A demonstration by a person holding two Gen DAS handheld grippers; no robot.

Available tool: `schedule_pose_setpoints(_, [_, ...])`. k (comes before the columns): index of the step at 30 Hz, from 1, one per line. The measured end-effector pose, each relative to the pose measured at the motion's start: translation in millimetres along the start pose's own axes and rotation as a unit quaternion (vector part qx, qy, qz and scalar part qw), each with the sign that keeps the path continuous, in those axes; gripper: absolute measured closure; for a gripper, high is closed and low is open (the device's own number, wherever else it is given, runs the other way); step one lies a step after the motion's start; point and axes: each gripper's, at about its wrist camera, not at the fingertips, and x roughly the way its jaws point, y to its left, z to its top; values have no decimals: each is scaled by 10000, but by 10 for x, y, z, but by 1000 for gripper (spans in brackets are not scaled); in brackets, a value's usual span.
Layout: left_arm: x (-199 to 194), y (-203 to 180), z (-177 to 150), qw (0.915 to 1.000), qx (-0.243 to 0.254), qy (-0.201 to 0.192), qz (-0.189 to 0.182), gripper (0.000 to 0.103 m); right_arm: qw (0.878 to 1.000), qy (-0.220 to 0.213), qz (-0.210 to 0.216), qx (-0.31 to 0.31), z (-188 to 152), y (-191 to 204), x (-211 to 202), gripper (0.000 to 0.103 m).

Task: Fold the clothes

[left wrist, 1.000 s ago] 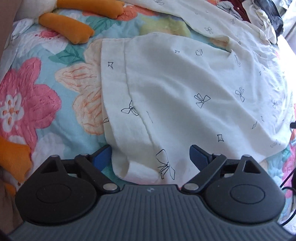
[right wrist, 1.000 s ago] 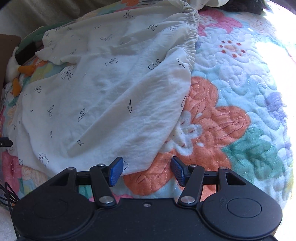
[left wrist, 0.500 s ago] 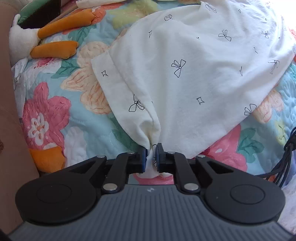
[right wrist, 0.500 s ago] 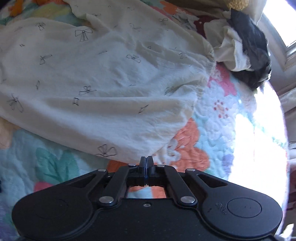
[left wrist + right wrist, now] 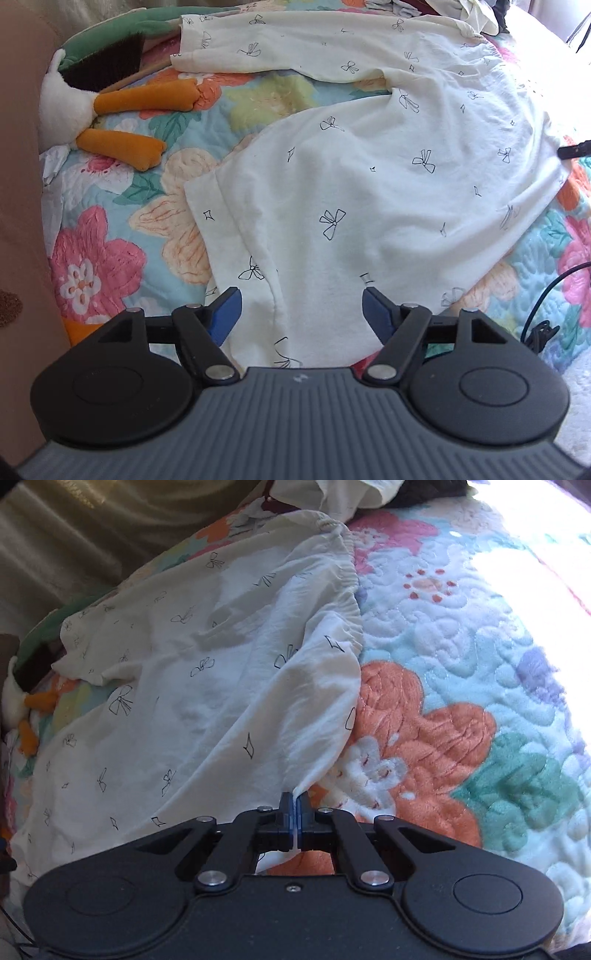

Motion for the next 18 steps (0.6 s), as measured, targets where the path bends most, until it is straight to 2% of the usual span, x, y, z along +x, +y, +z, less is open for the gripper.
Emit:
schedule_pose_setpoints(1, [29, -7, -5, 9999, 73, 17, 71, 31, 9981, -110, -437, -432, 23, 114, -86, 101])
schedule_pose_setpoints(2, [38, -30, -13, 9998, 156, 33, 133, 31, 9890, -202, -1007, -1061, -1, 257, -107, 101])
schedule_pose_setpoints(3, [67, -33, -23, 9994, 263, 39, 204, 31, 9716, -293, -1590, -1725, -37, 406, -111, 101])
schedule_pose_setpoints(4, [79, -38, -31, 9991, 321, 40, 272, 31, 9463, -381, -2159, -2375, -74, 555, -115, 101])
schedule_pose_setpoints(5, [94, -40, -33, 9990, 333, 48, 310, 31, 9283, -406, -2408, -2804, -141, 677, -90, 101])
schedule_pose_setpoints(6, [112, -36, -36, 9990, 316, 70, 313, 31, 9223, -403, -2346, -3046, -200, 765, -70, 101])
schedule_pose_setpoints(7, [131, -31, -39, 9990, 299, 92, 314, 31, 9229, -387, -2025, -3253, -260, 844, -54, 99])
schedule_pose_setpoints(10, [221, -24, -64, 9993, 251, 192, 205, 31, 9260, -311, -587, -3716, -438, 1044, -55, 91])
schedule_pose_setpoints(11, [246, -34, -77, 9992, 271, 214, 208, 31, 9284, -138, -215, -3707, -463, 1104, -37, 81])
schedule_pose_setpoints(13, [299, -58, -96, 9988, 318, 271, 237, 31, 9306, -89, 293, -3648, -481, 1122, -67, 68])
schedule_pose_setpoints(14, [320, -58, -96, 9987, 330, 292, 252, 31, 9328, -149, 406, -3578, -469, 1111, -95, 62])
schedule_pose_setpoints(16, [357, -53, -98, 9988, 315, 300, 237, 31, 9482, -410, 434, -3121, -358, 966, -171, 62])
schedule_pose_setpoints(18, [375, -37, -107, 9990, 296, 281, 176, 31, 9756, -747, 289, -2045, -187, 622, -257, 62])
